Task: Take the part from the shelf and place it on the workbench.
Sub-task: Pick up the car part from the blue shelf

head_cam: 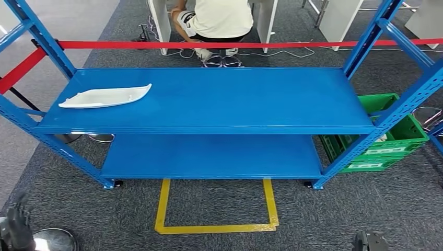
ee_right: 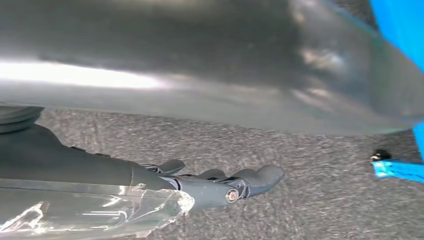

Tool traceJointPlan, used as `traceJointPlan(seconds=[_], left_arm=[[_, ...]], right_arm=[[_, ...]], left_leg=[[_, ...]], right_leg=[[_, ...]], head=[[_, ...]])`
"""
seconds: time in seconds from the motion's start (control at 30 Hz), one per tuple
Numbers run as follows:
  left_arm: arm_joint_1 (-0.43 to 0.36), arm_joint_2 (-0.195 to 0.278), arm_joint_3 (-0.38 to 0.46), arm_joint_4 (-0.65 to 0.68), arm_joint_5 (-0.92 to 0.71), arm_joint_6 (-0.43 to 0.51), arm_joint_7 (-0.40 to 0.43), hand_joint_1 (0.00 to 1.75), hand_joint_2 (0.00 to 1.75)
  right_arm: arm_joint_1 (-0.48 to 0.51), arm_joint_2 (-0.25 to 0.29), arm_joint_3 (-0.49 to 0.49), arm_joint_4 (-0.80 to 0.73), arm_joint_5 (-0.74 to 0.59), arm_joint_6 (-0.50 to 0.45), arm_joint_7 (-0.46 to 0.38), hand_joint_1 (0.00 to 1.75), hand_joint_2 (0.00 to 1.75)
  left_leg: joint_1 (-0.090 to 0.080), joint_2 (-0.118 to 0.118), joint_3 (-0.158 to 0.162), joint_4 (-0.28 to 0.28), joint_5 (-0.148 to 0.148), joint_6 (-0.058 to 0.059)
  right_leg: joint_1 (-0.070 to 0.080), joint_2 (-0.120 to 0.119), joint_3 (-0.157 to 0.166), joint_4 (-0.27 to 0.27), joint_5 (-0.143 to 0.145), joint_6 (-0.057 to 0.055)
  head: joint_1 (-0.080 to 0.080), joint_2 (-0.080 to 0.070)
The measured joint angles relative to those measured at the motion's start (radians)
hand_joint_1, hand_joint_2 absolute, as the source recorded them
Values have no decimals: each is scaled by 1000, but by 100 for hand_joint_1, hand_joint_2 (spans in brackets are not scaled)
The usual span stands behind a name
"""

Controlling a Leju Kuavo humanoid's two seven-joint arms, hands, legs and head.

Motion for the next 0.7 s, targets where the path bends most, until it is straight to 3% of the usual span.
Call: traceJointPlan(seconds=[0.1,0.17,0.23,0.3,0.33,0.37,0.4,0.47,0.5,0.57,0.63,0.7], left_arm=[[15,-2,8,-104,-14,15,-30,0,0],[25,-4,12,-166,-24,24,-50,0,0],[30,-5,15,-216,-33,35,-71,0,0],[38,-4,16,-256,-50,59,-104,0,0],[45,0,13,-274,-61,78,-123,0,0],[51,7,7,-293,-71,102,-140,0,0],[55,17,-2,-314,-77,128,-149,0,0],[60,45,-25,-358,-80,175,-151,0,0],[61,59,-38,-376,-80,193,-150,0,0],[68,85,-64,-405,-81,219,-150,0,0],[78,109,-88,-428,-83,237,-151,0,0],[86,131,-109,-449,-93,257,-153,0,0]], right_arm=[[15,-5,15,-32,-16,-15,6,0,0],[26,-7,23,-53,-26,-25,10,0,0],[31,-10,29,-72,-36,-33,13,0,0],[36,-13,35,-82,-40,-42,24,0,0],[38,-14,39,-85,-38,-47,32,0,0],[41,-16,44,-86,-36,-50,39,0,0],[44,-17,49,-86,-33,-52,43,0,0],[46,-19,60,-86,-30,-53,44,0,0],[45,-20,66,-86,-30,-53,43,0,0],[45,-23,74,-86,-31,-52,40,0,0],[45,-26,80,-86,-32,-51,40,0,0],[44,-31,86,-86,-33,-53,43,0,0]], left_leg=[[-2,1,-3,8,-3,-19],[1,-4,-12,28,-20,-30],[3,-8,-62,123,-73,-40],[4,-9,-141,264,-126,-44],[5,-9,-167,305,-129,-44],[5,-9,-175,308,-113,-43],[5,-9,-163,272,-80,-40],[4,-12,-105,135,-4,-31],[3,-15,-82,78,7,-28],[1,-18,-62,23,-4,-20],[4,-18,-46,13,-3,-9],[8,-15,-16,8,-4,3]], right_leg=[[4,3,4,-13,5,-30],[2,8,7,-13,13,-42],[1,15,4,-14,10,-51],[1,22,2,-15,-1,-59],[2,25,4,-15,-5,-61],[2,28,9,-15,-10,-61],[2,30,16,-15,-16,-59],[3,33,34,-15,-28,-53],[4,35,41,-16,-34,-48],[6,38,53,-22,-37,-34],[6,36,68,-23,-38,-19],[7,28,47,40,-38,-11]], head=[[-1,0],[-1,0],[-2,0],[-2,0],[-2,0],[-2,0],[-2,0],[-2,0],[-3,0],[-4,0],[-5,0],[0,0]])
